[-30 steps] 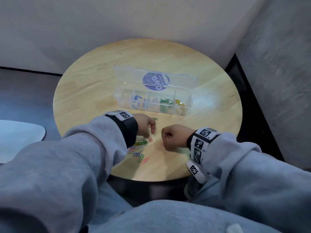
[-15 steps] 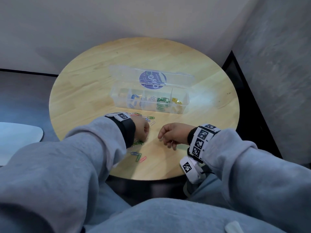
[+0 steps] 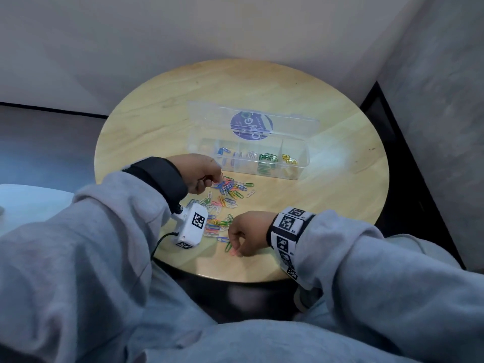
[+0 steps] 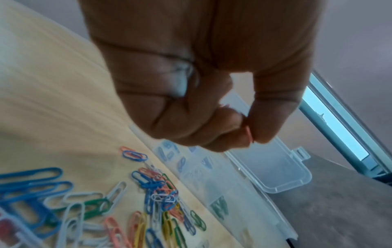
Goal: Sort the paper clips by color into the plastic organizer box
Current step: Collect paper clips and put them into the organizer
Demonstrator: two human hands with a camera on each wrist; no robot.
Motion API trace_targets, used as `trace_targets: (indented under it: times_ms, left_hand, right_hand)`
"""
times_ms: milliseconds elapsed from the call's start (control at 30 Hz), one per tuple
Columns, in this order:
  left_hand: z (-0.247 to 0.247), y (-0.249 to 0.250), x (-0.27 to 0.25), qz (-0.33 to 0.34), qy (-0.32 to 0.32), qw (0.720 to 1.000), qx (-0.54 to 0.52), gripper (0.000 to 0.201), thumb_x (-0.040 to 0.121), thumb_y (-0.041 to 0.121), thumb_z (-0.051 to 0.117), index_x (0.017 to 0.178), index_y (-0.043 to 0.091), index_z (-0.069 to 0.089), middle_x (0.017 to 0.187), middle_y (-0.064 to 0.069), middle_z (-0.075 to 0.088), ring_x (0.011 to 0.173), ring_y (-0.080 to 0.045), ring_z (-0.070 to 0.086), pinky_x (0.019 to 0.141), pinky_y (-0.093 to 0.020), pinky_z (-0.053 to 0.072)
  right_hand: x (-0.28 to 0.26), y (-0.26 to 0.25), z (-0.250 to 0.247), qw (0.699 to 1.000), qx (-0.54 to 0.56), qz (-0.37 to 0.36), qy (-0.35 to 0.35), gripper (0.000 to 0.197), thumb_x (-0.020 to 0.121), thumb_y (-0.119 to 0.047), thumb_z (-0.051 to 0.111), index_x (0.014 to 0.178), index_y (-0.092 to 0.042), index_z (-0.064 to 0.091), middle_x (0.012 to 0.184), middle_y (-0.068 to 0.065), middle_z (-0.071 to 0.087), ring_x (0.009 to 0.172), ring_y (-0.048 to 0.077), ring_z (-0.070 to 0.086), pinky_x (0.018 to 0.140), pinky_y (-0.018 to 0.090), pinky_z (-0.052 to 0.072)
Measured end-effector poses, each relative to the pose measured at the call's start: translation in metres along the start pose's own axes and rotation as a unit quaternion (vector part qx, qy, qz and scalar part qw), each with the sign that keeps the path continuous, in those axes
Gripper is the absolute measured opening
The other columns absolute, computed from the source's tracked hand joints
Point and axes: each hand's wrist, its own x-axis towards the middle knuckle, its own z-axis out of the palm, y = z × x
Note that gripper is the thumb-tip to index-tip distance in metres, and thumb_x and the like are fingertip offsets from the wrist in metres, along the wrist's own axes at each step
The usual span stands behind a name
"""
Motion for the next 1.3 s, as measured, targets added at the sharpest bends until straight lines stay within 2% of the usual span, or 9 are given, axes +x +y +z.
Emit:
trace_targets:
  times_ms: [300,467,567,733,900,1000,1100,1233,1300]
  left_hand:
    - [-0.004,-0.002,-0.006,-0.024,0.003,0.980,-0.197,0.017,0.090,0.002,0.039,0.081,0.009,0.052,0.067,-0.003,0.044,0.037,-0.006,0.047,0.036,-0.011,0.041]
    - [-0.011,0.004,-0.007,-0.001,0.031,0.958,-0.286,0.020,0.090,0.001,0.034,0.082,0.007,0.052,0.071,-0.005,0.046,0.039,-0.008,0.055,0.039,-0.013,0.047]
    - [-0.019,0.010,-0.005,0.019,0.051,0.941,-0.335,0.023,0.090,0.001,0.032,0.087,0.002,0.054,0.078,-0.009,0.050,0.058,-0.014,0.058,0.044,-0.015,0.053]
    - [-0.034,0.018,0.000,0.033,0.077,0.927,-0.366,0.029,0.086,-0.002,0.028,0.090,0.001,0.056,0.091,-0.013,0.052,0.083,-0.022,0.060,0.064,-0.025,0.059]
    - [-0.048,0.024,0.007,0.038,0.090,0.925,-0.366,0.026,0.087,-0.001,0.029,0.090,-0.001,0.055,0.093,-0.015,0.052,0.085,-0.023,0.059,0.074,-0.028,0.051]
    - [-0.055,0.029,0.014,0.043,0.100,0.925,-0.365,0.023,0.089,0.002,0.031,0.090,-0.001,0.053,0.088,-0.014,0.052,0.081,-0.022,0.057,0.074,-0.027,0.051]
    - [-0.059,0.033,0.021,0.044,0.106,0.931,-0.347,0.018,0.090,0.004,0.033,0.097,0.000,0.049,0.082,-0.012,0.048,0.073,-0.020,0.052,0.072,-0.025,0.047]
    - [-0.061,0.037,0.027,0.041,0.089,0.932,-0.348,0.008,0.088,0.006,0.035,0.090,0.008,0.042,0.078,-0.009,0.041,0.067,-0.019,0.043,0.066,-0.023,0.041]
    - [-0.062,0.037,0.030,0.040,0.082,0.933,-0.349,0.007,0.089,0.009,0.035,0.091,0.009,0.041,0.080,-0.006,0.038,0.073,-0.018,0.041,0.070,-0.022,0.040]
  right_hand:
    - [-0.010,0.011,-0.005,0.998,-0.049,0.044,-0.006,0.005,0.079,-0.020,0.062,0.081,-0.017,0.064,0.084,0.002,0.061,0.073,0.018,0.051,0.061,0.026,0.042]
    - [-0.017,0.025,-0.039,0.985,0.126,0.101,0.055,0.014,0.078,-0.017,0.065,0.067,-0.022,0.059,0.075,-0.003,0.062,0.064,0.013,0.052,0.063,0.026,0.047]
    - [-0.017,0.032,-0.066,0.942,0.300,0.120,0.090,0.018,0.082,-0.009,0.065,0.069,-0.016,0.056,0.071,0.003,0.061,0.056,0.013,0.050,0.058,0.021,0.044]
    - [0.000,0.026,-0.096,0.818,0.533,0.106,0.187,0.024,0.092,0.008,0.041,0.084,-0.008,0.055,0.069,0.006,0.046,0.056,0.013,0.044,0.041,0.013,0.042]
    - [0.027,0.012,-0.113,0.696,0.678,0.096,0.215,0.031,0.094,0.011,0.031,0.074,-0.003,0.050,0.073,0.009,0.042,0.060,0.018,0.044,0.043,0.016,0.049]
    - [0.043,0.002,-0.121,0.640,0.741,0.073,0.193,0.028,0.093,0.013,0.030,0.078,0.000,0.049,0.077,0.011,0.043,0.067,0.020,0.046,0.058,0.022,0.055]
    - [0.058,-0.004,-0.128,0.618,0.760,0.058,0.190,0.028,0.090,0.016,0.027,0.081,0.002,0.049,0.081,0.013,0.044,0.081,0.022,0.048,0.063,0.022,0.056]
    - [0.076,-0.008,-0.134,0.636,0.740,0.052,0.216,0.028,0.084,0.019,0.026,0.100,0.016,0.049,0.075,0.007,0.040,0.070,0.016,0.042,0.063,0.022,0.042]
    - [0.084,-0.009,-0.134,0.630,0.744,0.050,0.217,0.038,0.083,0.020,0.026,0.112,0.005,0.047,0.077,0.008,0.040,0.071,0.017,0.042,0.071,0.024,0.044]
